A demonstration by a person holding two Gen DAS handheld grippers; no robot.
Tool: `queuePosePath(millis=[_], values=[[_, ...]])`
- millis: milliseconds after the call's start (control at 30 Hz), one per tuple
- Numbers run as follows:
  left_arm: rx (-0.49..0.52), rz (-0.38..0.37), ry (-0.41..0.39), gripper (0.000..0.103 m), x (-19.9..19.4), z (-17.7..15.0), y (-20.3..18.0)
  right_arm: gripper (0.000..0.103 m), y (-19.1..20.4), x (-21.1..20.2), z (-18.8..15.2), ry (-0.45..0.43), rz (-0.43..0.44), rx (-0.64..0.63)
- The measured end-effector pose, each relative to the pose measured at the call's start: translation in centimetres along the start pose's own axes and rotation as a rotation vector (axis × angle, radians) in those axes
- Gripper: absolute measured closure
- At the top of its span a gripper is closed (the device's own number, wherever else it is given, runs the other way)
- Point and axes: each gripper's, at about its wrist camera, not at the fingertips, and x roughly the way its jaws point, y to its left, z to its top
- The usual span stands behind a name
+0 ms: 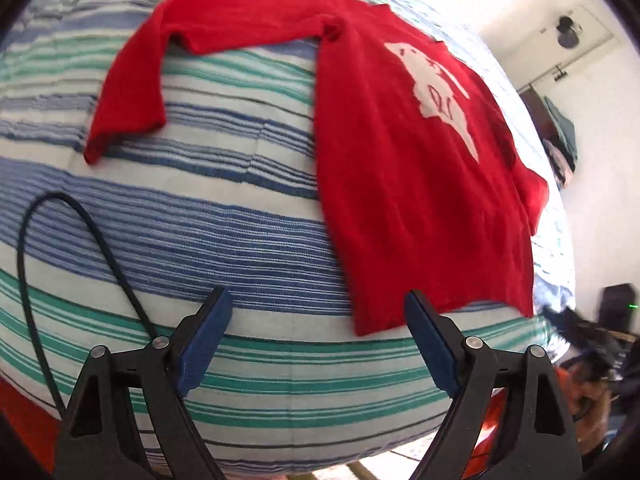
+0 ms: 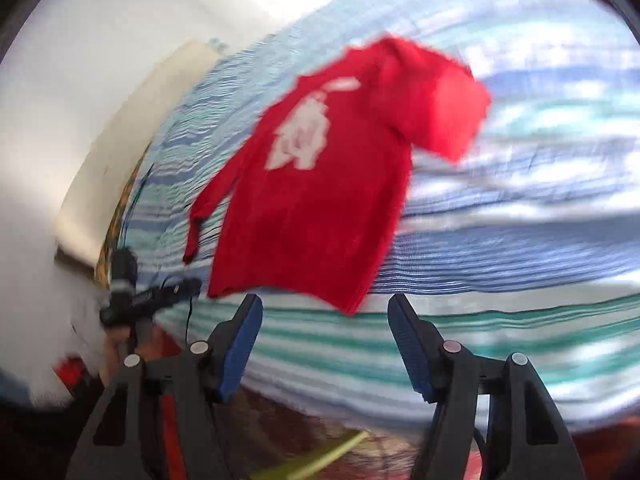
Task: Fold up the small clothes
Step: 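Lift the sweater with both tools and lay it flat on the bed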
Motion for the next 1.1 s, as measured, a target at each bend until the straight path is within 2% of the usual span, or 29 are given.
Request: queuePosePath(millis=[100,167,233,267,300,433,500,600,733,833,1100], values=[[0.036,-0.056,0.015,0.016,0.8,-0.1,-1.4,0.04,-0.7,4.1,-0.1,0.054,0.05,0.107],[0.063,-0.071,0.037,0.022,1.9,0.1,-2.5,0.045,-0.2,5.7,0.2,0.028,0.073,0.114],[0.052,-0.056,0.049,0.044,2.8,0.4,-2.9,0.063,-0.1,6.5,0.3,0.004,0.091,0.146],[0.037,-0.038,0.054,0.082,3.1,0.6,-2.7,0.092,-0.7,7.4,0.6,0.006,0.078,0.167],[0.02,-0.019,0.064,0.1,3.1,0.7,-2.4,0.098,-1.3,7.2,0.1,0.008,0.048,0.183],[-0.019,0.047,0.01,0.101,0.3,0.6,-1.2,0.1,-1.3,5.1,0.2,-0.022,-0.024,0.164],[-0.079,0.022,0.013,0.102,-0.7,0.3,0.2,0.1,-1.7,3.7,0.4,-0.049,-0.071,0.159],[-0.123,0.014,0.026,0.102,-1.6,-0.2,1.3,0.1,-1.7,2.2,-0.2,-0.046,-0.093,0.171],[-0.122,0.066,0.043,0.102,-1.6,-0.7,2.2,0.1,-1.6,1.9,-0.6,-0.029,-0.145,0.142],[-0.126,0.088,0.063,0.101,-0.9,-0.7,2.6,0.101,-4.6,1.5,-0.8,-0.008,-0.181,0.137],[-0.024,0.213,0.066,0.101,0.7,-0.8,0.7,0.101,-4.5,2.1,-1.0,0.018,-0.322,-0.032]])
